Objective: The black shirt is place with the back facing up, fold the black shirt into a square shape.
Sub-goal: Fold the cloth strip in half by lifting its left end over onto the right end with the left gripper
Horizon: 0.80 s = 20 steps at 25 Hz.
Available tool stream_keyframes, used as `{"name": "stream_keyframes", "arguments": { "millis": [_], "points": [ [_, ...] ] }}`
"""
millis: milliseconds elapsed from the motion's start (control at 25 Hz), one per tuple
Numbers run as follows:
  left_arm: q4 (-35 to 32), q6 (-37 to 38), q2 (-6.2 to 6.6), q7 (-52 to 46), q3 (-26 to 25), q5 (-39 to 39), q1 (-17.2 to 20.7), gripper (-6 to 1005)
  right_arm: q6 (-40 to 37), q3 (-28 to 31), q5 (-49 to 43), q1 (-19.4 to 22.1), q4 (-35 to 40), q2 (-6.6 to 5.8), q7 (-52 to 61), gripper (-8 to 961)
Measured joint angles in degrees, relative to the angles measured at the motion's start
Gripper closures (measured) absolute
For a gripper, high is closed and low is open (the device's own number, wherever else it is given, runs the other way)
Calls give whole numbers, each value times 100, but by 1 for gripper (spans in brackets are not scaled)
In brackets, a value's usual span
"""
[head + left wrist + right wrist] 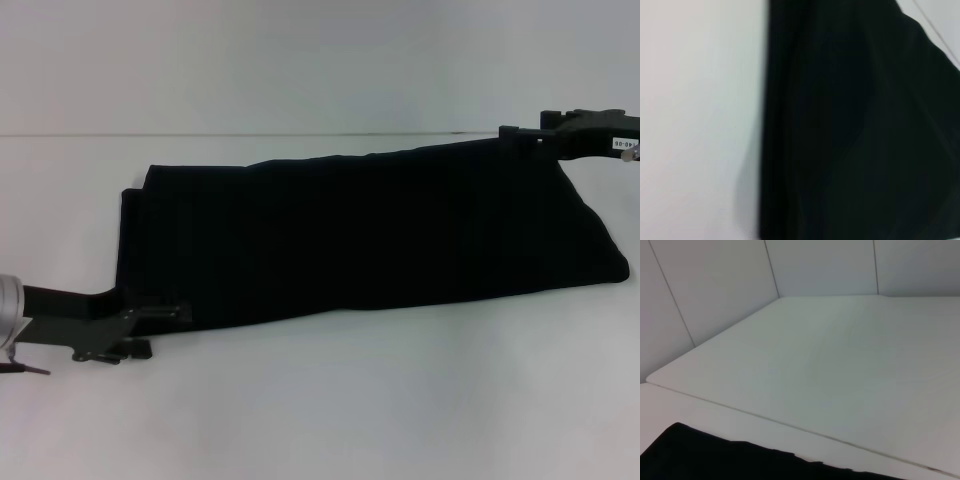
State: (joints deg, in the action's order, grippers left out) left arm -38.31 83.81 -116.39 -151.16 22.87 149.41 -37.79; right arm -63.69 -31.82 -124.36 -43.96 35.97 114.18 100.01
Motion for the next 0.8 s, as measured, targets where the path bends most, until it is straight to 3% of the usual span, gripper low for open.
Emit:
{"name": "stream_keyframes", "arguments": {
  "millis": [800],
  "points": [
    [-13,-614,35,-199,-10,205,-76,116,5,0,-1,-1,24,-2,42,117]
  ]
}}
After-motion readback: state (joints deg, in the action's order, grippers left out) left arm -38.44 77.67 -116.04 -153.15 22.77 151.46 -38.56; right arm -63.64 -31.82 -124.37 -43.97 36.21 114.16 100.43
